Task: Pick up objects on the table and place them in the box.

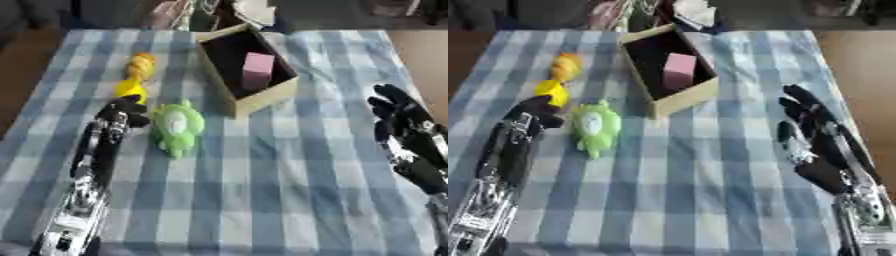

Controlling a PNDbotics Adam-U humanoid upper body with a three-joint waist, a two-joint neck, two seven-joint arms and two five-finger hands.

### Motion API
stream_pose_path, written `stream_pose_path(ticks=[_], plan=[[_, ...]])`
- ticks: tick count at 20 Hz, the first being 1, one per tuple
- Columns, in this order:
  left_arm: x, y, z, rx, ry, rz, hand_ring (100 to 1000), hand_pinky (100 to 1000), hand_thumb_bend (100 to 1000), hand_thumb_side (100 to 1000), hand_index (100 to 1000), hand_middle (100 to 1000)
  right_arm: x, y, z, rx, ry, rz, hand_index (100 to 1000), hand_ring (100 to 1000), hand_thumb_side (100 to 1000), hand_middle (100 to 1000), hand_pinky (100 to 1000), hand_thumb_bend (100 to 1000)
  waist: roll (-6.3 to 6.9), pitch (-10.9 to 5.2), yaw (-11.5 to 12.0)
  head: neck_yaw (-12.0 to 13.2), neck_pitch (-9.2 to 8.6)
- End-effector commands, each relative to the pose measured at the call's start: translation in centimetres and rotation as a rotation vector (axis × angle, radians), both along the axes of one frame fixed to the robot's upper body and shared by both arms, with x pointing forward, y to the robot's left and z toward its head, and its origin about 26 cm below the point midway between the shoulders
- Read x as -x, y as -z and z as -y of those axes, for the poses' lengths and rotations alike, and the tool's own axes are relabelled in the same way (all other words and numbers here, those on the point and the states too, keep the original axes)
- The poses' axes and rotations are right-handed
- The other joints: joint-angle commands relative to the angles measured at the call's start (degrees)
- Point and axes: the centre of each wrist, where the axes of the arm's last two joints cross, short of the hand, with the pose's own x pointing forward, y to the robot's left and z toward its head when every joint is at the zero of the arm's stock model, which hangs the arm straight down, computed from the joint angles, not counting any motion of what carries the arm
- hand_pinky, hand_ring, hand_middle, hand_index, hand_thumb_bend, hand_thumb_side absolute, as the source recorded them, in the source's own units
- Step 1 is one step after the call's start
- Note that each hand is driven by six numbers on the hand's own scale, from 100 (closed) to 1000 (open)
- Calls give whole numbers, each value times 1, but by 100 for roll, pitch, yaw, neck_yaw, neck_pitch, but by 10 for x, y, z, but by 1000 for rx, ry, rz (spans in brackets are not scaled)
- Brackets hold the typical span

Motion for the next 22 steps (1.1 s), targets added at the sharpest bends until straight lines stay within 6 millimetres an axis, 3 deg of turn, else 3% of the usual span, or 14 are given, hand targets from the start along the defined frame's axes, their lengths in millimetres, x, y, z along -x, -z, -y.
stream_pose_path(ticks=[1, 7, 8, 9, 15, 22], plan=[[-1, -9, -2, -3, 0, 34, 594, 691, 100, 848, 792, 608, -1, -10, 1, 11, -2, 31, 1000, 968, 420, 972, 1000, 100, -54, -165, 0, 18, 27], [0, -11, -5, -17, -7, 40, 597, 691, 100, 838, 793, 611, -1, -10, 1, 11, -2, 31, 1000, 968, 419, 972, 1000, 100, -47, -165, -14, 28, 27], [0, -12, -6, -25, -10, 43, 599, 692, 100, 913, 794, 613, -1, -10, 1, 11, -2, 31, 1000, 968, 424, 972, 1000, 100, -45, -165, -17, 30, 27], [1, -13, -9, -39, -14, 47, 602, 693, 100, 829, 795, 616, -1, -10, 1, 12, -1, 31, 1000, 968, 419, 972, 1000, 100, -44, -166, -21, 32, 27], [12, -42, -37, -219, -47, 118, 624, 703, 100, 735, 805, 638, -1, -9, 3, 17, 3, 30, 1000, 968, 419, 972, 1000, 100, -11, -174, -42, 35, 27], [23, -78, -71, -627, 17, 167, 684, 730, 100, 599, 828, 695, 0, -8, 4, 28, 4, 26, 1000, 968, 423, 972, 1000, 100, 66, -193, -78, 1, 27]])
